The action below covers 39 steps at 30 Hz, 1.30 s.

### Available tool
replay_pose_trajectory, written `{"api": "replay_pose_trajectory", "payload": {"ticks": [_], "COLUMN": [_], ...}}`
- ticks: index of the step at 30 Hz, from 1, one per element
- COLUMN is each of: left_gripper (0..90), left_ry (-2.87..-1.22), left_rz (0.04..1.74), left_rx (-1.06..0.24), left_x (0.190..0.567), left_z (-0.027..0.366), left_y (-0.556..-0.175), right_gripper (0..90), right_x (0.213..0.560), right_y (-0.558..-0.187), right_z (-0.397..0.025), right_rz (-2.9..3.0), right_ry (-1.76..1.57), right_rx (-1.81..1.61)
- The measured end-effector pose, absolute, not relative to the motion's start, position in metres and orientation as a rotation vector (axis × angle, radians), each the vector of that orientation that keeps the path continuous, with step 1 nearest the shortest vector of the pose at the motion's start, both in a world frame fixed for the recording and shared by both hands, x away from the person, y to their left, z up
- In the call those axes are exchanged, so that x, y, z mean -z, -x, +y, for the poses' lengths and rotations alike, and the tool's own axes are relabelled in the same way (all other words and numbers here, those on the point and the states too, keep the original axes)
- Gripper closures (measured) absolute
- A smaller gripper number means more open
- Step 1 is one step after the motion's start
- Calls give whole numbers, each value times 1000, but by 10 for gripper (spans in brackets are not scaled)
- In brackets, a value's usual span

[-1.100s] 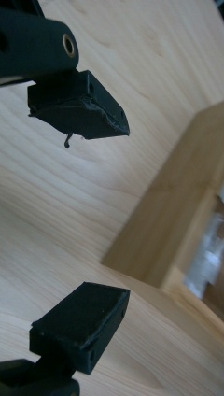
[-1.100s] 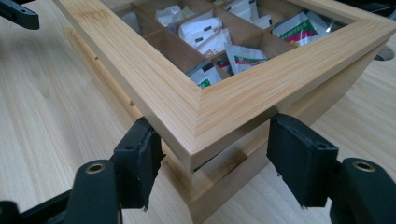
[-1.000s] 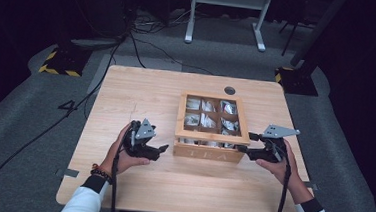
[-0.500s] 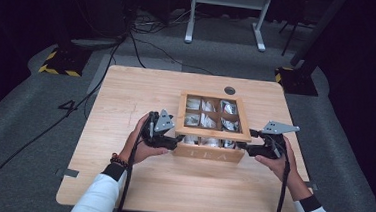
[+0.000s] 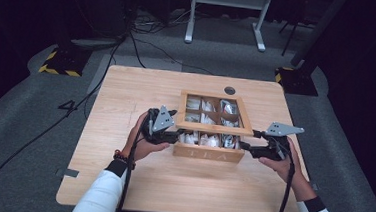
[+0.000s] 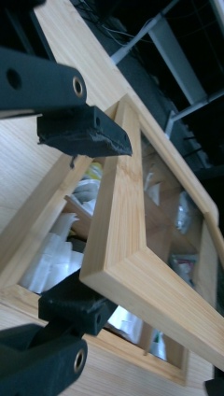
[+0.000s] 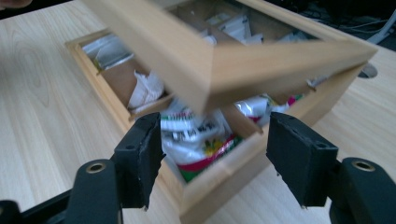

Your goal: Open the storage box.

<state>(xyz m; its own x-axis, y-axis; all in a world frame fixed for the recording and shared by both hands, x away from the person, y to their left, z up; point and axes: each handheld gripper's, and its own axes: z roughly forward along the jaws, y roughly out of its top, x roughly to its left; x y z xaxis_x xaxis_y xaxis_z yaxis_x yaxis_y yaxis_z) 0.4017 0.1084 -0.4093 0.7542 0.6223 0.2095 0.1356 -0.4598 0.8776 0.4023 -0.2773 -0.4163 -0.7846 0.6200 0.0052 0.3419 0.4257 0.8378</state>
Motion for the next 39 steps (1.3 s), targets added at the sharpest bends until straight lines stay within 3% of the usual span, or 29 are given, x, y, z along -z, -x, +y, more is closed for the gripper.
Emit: {"api": "replay_pose_trajectory", "payload": {"ticks": [15,21,39], "left_gripper": [456,540,570], "left_ry": [-1897,-1862,-1784], "left_rz": [575,580,626], "left_rx": [-657,-670,-621], "left_x": [385,374,345], "left_z": [109,112,109], "left_y": [-417,-429,-468], "right_gripper": [331,330,324], "right_x": [469,479,492], "right_y": [-380,-378,-380], "right_z": [-342,-344,-335], "right_rz": [2355,2374,2413], "right_ry": [-975,-973,-974], "right_rx": [-1158,-1149,-1160]}}
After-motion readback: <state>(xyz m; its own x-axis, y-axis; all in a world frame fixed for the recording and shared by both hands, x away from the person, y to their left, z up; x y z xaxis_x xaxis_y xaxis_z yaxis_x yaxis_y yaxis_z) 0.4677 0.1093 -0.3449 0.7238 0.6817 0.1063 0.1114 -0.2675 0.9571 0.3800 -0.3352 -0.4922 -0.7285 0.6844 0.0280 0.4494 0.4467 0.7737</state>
